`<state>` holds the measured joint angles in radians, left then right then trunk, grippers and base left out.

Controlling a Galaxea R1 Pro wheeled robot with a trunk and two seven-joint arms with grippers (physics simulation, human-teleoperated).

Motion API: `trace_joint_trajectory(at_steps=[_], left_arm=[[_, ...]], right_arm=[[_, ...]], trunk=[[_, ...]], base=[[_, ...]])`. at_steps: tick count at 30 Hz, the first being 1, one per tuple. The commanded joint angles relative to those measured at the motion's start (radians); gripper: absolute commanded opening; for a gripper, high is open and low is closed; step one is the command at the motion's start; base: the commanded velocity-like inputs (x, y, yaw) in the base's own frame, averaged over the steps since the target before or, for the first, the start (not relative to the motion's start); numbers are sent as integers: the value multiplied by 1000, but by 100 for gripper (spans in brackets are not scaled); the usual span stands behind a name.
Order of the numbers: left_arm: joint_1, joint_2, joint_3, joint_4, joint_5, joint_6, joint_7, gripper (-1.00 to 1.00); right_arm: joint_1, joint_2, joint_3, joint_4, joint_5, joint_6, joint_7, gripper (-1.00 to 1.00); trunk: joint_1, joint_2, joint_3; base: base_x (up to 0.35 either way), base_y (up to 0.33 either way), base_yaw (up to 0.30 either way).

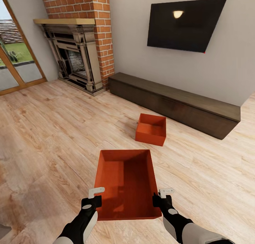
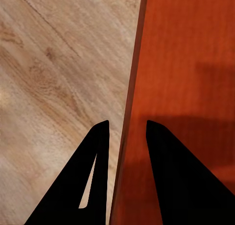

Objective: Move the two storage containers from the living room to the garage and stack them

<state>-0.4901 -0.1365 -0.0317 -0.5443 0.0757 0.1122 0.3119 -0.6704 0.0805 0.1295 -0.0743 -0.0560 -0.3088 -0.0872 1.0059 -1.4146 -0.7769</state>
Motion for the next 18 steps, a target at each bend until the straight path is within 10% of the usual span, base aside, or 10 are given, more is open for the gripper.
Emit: trace_joint_trajectory(at_steps=[1,18], left_arm=[[-1,1,8,-9,1,5,7,-100],[-1,1,8,-9,1,6,7,-100]], right_arm=[[0,-1,2,2,-3,-2,-3,-100],[0,-1,2,2,-2,-4,-3,-100]], trunk=[[0,0,-1],[0,0,12]], base=[[0,0,0],[0,0,0]])
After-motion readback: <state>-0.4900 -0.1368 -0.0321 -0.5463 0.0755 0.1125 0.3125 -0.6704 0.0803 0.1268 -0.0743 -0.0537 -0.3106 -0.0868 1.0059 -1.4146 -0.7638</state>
